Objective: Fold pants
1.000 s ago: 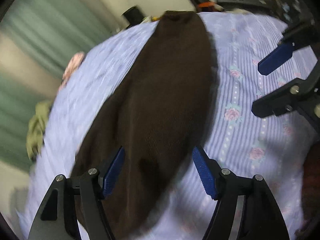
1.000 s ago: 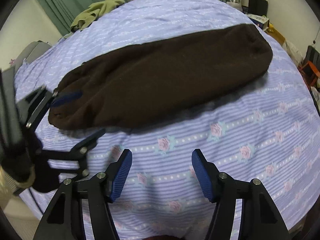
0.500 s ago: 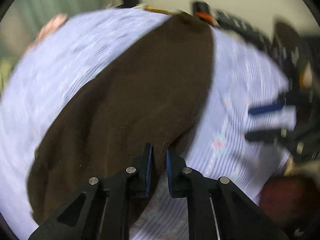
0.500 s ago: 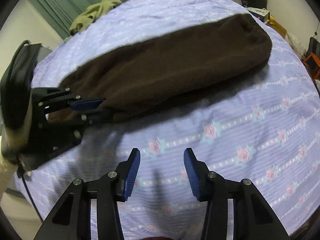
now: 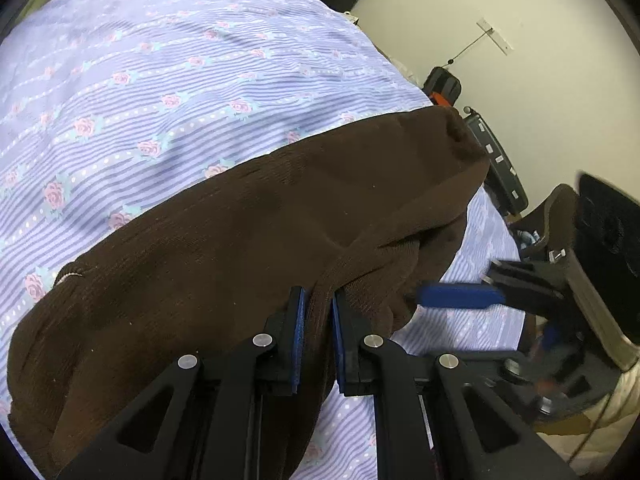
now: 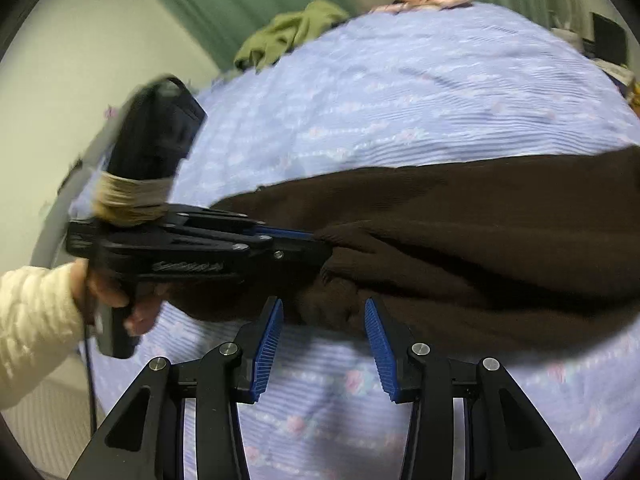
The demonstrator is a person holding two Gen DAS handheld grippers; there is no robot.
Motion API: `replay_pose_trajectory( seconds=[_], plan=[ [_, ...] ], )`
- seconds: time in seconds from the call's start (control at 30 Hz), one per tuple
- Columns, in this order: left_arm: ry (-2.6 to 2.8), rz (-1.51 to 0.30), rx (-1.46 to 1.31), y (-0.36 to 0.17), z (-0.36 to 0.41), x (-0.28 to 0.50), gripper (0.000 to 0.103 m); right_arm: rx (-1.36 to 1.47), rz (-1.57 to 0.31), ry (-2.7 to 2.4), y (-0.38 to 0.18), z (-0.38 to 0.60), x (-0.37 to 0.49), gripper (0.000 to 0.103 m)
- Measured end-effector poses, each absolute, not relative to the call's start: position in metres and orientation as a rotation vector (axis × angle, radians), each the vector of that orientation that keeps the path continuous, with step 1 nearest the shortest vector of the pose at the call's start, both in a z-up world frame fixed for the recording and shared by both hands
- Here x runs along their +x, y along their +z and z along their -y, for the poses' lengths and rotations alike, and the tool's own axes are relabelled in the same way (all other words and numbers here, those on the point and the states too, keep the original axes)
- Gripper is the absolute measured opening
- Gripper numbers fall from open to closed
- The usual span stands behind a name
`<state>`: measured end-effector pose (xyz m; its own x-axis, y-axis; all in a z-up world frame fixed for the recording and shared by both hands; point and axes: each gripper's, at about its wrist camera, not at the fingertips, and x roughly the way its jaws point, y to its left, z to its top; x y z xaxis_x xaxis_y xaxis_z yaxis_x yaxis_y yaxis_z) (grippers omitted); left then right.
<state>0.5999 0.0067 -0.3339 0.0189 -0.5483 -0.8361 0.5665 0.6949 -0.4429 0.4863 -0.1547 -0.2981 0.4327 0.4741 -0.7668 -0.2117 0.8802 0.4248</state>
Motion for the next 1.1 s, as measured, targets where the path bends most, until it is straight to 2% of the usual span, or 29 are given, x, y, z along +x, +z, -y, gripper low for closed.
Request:
replay_pose_trajectory(
  seconds=[0.23, 0.3, 0.37, 0.4, 0.47, 0.5, 0.53, 0.6, 0.8, 0.87, 0.9, 1.1],
  plan=[
    [-0.851, -1.302, -0.053, -0.338, -0.021, 0.598, 0.016, 0.241, -1.155, 0.548, -0.329, 0.142, 0.527, 0.045],
    [-0.847, -1.301, -0.046, -0.336, -0.022, 0.593, 0.019, 0.271, -1.189, 0.566, -0.342, 0.144, 0.529, 0.049],
    [-0.843, -1.311, 0.000, -0.336, -0.019, 0.586, 0.030, 0.338, -1.239, 0.570, -0.355, 0.144, 0.529, 0.052],
    [-0.834, -1.318, 0.014, -0.334, -0.019, 0.584, 0.041, 0.349, -1.238, 0.564, -0.357, 0.144, 0.525, 0.051],
    [-0.810, -1.298, 0.012, -0.324, -0.027, 0.580, 0.055, 0.332, -1.225, 0.548, -0.355, 0.139, 0.516, 0.033],
    [-0.787, -1.268, 0.017, -0.317, -0.034, 0.579, 0.067, 0.333, -1.220, 0.538, -0.353, 0.138, 0.507, 0.030],
    [-0.760, -1.224, 0.028, -0.309, -0.042, 0.579, 0.071, 0.349, -1.222, 0.526, -0.353, 0.139, 0.495, 0.023],
    [-0.692, -1.162, 0.090, -0.300, -0.055, 0.587, 0.071, 0.367, -1.238, 0.481, -0.360, 0.140, 0.474, 0.021],
    [-0.559, -1.214, 0.299, -0.331, -0.052, 0.612, 0.069, 0.471, -1.240, 0.354, -0.364, 0.142, 0.455, 0.020],
    [-0.508, -1.232, 0.312, -0.343, -0.052, 0.618, 0.044, 0.436, -1.235, 0.337, -0.359, 0.136, 0.455, 0.020],
    [-0.469, -1.229, 0.322, -0.347, -0.051, 0.620, 0.020, 0.428, -1.236, 0.328, -0.356, 0.134, 0.455, 0.020],
    [-0.321, -1.184, 0.347, -0.360, -0.047, 0.637, 0.018, 0.398, -1.251, 0.281, -0.354, 0.125, 0.450, 0.018]
  ],
)
